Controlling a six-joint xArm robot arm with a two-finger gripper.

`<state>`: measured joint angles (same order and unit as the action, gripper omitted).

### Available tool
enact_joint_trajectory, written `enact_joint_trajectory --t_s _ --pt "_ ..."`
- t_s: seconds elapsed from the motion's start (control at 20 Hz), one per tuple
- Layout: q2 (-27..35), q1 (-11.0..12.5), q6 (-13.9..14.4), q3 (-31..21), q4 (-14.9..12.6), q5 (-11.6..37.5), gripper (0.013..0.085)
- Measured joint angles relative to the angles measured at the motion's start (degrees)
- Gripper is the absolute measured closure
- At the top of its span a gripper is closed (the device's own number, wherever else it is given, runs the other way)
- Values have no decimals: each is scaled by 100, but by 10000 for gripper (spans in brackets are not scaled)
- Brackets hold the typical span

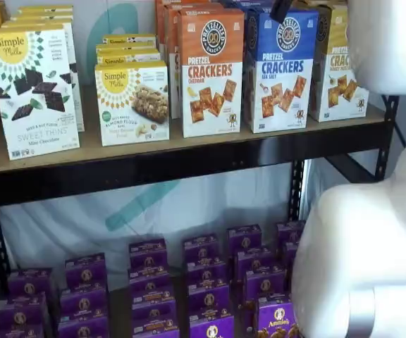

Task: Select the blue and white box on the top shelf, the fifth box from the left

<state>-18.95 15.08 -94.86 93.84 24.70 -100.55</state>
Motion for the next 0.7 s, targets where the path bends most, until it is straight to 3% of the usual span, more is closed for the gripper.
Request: enact_joint_trajectory --t_s 0.7 --pt "691 16 -87 558 -58 -4 130"
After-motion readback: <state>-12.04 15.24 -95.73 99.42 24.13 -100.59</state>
